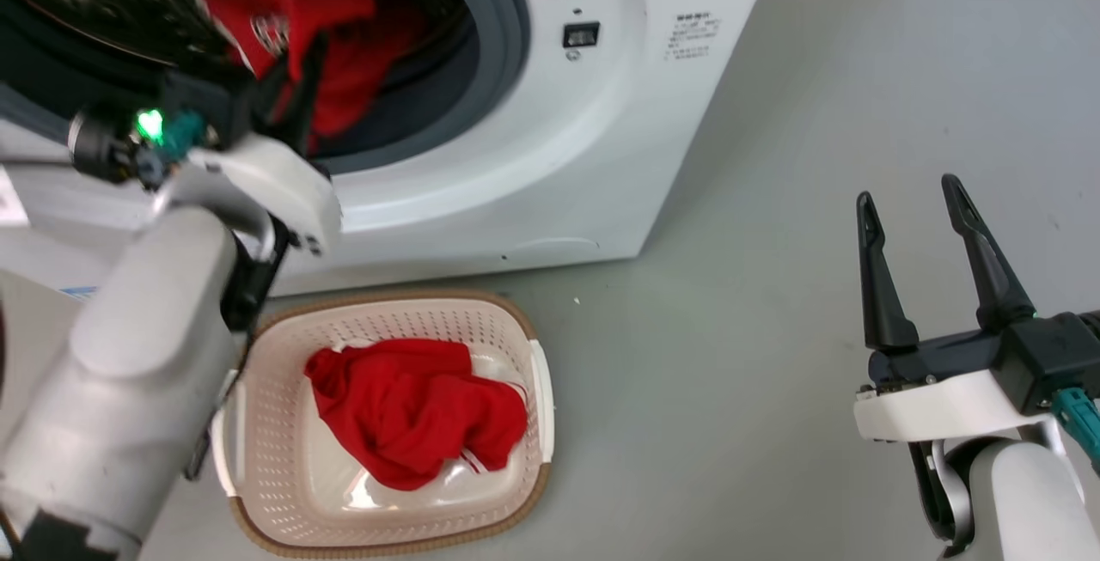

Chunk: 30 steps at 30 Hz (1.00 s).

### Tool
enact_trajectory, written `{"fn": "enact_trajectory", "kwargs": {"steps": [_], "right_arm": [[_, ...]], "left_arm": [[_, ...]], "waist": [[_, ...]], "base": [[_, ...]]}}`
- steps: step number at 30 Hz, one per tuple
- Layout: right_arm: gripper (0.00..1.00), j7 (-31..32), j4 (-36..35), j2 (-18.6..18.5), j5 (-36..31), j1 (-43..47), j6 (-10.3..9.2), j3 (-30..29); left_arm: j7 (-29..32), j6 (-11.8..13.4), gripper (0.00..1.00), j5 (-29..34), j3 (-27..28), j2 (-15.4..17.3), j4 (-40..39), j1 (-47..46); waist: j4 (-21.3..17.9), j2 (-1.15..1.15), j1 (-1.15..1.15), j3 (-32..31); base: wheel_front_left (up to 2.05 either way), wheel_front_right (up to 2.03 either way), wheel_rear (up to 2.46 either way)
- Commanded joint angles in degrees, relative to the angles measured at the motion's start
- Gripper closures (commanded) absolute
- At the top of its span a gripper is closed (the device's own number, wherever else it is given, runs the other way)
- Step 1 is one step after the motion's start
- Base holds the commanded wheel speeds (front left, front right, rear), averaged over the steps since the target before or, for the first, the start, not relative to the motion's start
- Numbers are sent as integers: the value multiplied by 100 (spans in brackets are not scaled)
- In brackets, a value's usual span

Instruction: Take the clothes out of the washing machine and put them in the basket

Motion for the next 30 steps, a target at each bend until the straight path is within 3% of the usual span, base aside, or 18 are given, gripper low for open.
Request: {"fn": "enact_trajectory", "kwargs": {"steps": [1,11,21,30], "right_arm": [[0,-11,27,6,-31,80,-6,-32],[0,-11,79,6,-51,322,-6,-224],[0,-11,42,6,6,446,-6,-266],[0,-11,16,7,24,320,-6,-226]], "left_arm": [[-15,57,100,60,81,12,-243,239],[48,260,100,91,121,113,-1475,1382],[1024,504,100,-174,-126,444,-2539,2317],[1791,398,100,-454,-459,527,-2422,2778]], "waist": [[143,0,1,-225],[445,0,1,-697],[493,0,1,-874],[284,0,1,-660]], "base": [[0,0,0],[0,0,0],[0,0,0],[0,0,0]]}}
